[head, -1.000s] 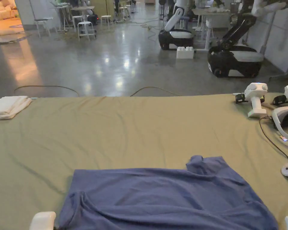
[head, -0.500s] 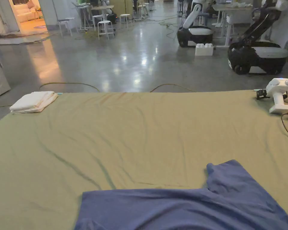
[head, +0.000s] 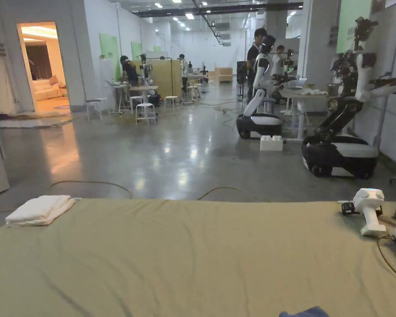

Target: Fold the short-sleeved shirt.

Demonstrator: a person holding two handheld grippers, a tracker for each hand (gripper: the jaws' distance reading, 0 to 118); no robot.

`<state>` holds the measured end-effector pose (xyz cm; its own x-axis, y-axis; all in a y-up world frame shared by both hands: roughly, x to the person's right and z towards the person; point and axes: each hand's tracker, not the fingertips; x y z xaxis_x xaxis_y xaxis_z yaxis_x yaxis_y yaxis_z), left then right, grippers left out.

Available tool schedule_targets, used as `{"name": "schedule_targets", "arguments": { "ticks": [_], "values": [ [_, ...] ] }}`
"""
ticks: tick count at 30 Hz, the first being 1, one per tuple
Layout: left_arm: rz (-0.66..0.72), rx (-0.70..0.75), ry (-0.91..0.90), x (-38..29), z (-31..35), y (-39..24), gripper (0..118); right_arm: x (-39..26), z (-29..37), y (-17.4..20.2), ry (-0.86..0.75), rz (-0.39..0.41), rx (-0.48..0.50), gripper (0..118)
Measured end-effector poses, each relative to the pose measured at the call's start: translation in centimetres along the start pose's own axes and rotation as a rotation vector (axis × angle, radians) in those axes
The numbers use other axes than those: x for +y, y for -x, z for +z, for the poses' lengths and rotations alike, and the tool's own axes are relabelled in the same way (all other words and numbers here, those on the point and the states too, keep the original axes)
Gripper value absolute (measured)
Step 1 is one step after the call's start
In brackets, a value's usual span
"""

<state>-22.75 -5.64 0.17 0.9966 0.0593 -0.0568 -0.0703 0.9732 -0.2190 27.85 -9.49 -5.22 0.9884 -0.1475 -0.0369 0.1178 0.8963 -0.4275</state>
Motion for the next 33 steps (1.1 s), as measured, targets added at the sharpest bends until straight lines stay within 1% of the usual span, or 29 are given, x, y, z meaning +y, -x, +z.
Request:
{"name": "schedule_targets", "arguments": {
  "ticks": [2, 5, 7, 8, 9, 10, 11, 12, 13, 14, 15, 17, 19, 20, 23, 26, 30, 32, 33],
  "values": [
    [-0.007, 0.018, -0.065, 1.9, 1.4, -1.7, 93, 2.2, 1.9, 2.2, -0.095, 0.056, 0.026, 67],
    [-0.091, 0.04, -0.132, 3.7, 3.0, -3.9, 93, 4.5, 4.7, 4.9, -0.23, 0.127, 0.079, 67],
    [-0.132, 0.052, -0.167, 4.6, 4.2, -5.1, 92, 5.5, 6.1, 6.4, -0.285, 0.167, 0.115, 67],
    [-0.13, 0.049, -0.166, 5.1, 4.7, -5.5, 91, 5.8, 6.7, 7.1, -0.31, 0.181, 0.128, 67],
    [-0.133, 0.04, -0.172, 5.6, 5.0, -6.0, 91, 6.1, 7.3, 7.7, -0.332, 0.198, 0.137, 66],
    [-0.142, 0.006, -0.187, 5.8, 5.4, -6.1, 85, 6.1, 7.5, 8.0, -0.338, 0.206, 0.128, 61],
    [-0.148, -0.017, -0.189, 6.1, 5.8, -6.4, 74, 6.1, 7.9, 8.4, -0.365, 0.22, 0.116, 51],
    [-0.145, -0.002, -0.198, 6.2, 6.1, -6.8, 53, 6.1, 8.3, 8.8, -0.389, 0.238, 0.121, 31],
    [-0.148, 0.008, -0.209, 6.1, 6.2, -7.1, 11, 6.2, 8.5, 9.2, -0.404, 0.256, 0.098, 8],
    [-0.157, 0.023, -0.215, 6.0, 6.3, -7.3, 0, 6.1, 8.7, 9.5, -0.411, 0.258, 0.085, 5],
    [-0.158, 0.045, -0.229, 5.8, 6.5, -7.5, 0, 6.1, 8.9, 9.6, -0.416, 0.256, 0.103, 0],
    [-0.159, 0.002, -0.21, 6.0, 6.7, -7.5, 0, 6.3, 9.2, 9.6, -0.42, 0.243, 0.114, 0],
    [-0.157, 0.015, -0.215, 5.9, 6.9, -7.7, 0, 6.6, 9.0, 9.5, -0.401, 0.225, 0.134, 0],
    [-0.163, 0.009, -0.211, 5.9, 6.8, -7.6, 0, 6.7, 8.9, 9.6, -0.396, 0.224, 0.119, 0],
    [-0.172, 0.02, -0.202, 6.0, 6.6, -7.4, 0, 6.9, 8.6, 9.2, -0.391, 0.21, 0.127, 0],
    [-0.134, -0.002, -0.179, 6.0, 6.2, -6.9, 0, 7.0, 8.5, 9.0, -0.381, 0.194, 0.13, 0],
    [-0.051, -0.043, -0.082, 5.3, 4.0, -5.4, 0, 6.7, 8.2, 8.9, -0.351, 0.186, 0.129, 0],
    [-0.002, -0.072, 0.035, 4.4, 1.6, -3.9, 0, 6.4, 7.8, 8.6, -0.314, 0.175, 0.133, 0],
    [0.037, -0.075, 0.103, 3.7, 0.0, -3.2, 2, 6.2, 7.6, 8.5, -0.291, 0.166, 0.138, 0]
  ]
}}
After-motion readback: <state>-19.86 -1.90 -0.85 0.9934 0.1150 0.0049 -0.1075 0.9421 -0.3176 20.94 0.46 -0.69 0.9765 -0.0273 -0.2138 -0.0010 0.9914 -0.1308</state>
